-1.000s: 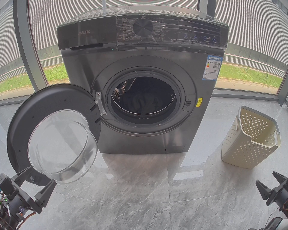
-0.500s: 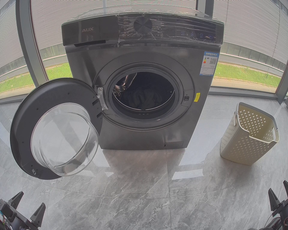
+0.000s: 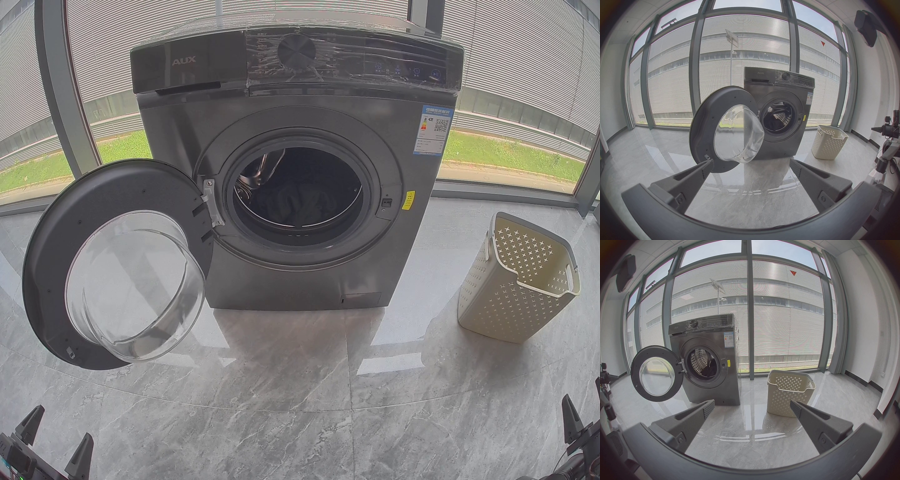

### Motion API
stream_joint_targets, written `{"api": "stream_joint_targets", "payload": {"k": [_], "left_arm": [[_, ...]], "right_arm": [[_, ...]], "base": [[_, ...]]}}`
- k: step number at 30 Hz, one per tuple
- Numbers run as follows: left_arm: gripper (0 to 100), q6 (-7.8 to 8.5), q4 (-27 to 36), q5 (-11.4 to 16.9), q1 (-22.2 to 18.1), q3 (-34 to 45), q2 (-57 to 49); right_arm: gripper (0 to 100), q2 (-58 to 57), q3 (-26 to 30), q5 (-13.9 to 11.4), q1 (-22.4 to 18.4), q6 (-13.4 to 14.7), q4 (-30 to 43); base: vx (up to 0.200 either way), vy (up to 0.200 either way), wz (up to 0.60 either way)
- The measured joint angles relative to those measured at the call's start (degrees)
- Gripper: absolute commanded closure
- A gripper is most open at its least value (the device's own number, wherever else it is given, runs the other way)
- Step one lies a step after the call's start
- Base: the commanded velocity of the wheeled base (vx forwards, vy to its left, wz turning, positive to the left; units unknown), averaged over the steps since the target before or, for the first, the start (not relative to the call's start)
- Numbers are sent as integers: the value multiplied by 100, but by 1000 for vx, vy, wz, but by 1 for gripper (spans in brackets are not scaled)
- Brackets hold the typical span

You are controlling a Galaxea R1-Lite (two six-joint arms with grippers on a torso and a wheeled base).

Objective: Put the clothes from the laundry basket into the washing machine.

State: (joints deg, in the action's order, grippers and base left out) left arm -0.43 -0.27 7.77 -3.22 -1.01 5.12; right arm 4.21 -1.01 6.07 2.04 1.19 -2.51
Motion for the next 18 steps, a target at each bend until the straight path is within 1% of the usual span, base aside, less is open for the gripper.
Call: {"api": "stream_joint_targets", "payload": {"k": [2, 5, 8, 10, 12, 15, 16, 18], "left_arm": [[0, 2, 9, -88, -16, 0, -35], [0, 11, 9, -334, -16, 0, -66], [0, 38, 2, -686, -16, 0, -80], [0, 59, 17, -792, -6, 0, -91], [0, 118, 69, -736, 20, 0, -102], [0, 274, 221, -433, 107, 0, -155], [0, 310, 251, -374, 149, 0, -193], [0, 346, 267, -319, 212, 0, -271]], "right_arm": [[0, -93, 0, -145, -130, -54, 96], [0, -208, 0, -227, -204, -73, 169], [0, -276, -2, -143, -211, -22, 158], [0, -302, -2, 24, -217, 0, 126], [0, -319, -2, 112, -228, 4, 126], [0, -336, -2, 63, -230, 20, 134], [0, -341, -2, -9, -233, 33, 140], [0, -346, 0, -268, -224, 46, 173]], "base": [[0, 200, 0], [0, 0, 0], [0, 0, 0], [0, 0, 0], [0, 0, 0], [0, 0, 0], [0, 0, 0], [0, 0, 0]]}}
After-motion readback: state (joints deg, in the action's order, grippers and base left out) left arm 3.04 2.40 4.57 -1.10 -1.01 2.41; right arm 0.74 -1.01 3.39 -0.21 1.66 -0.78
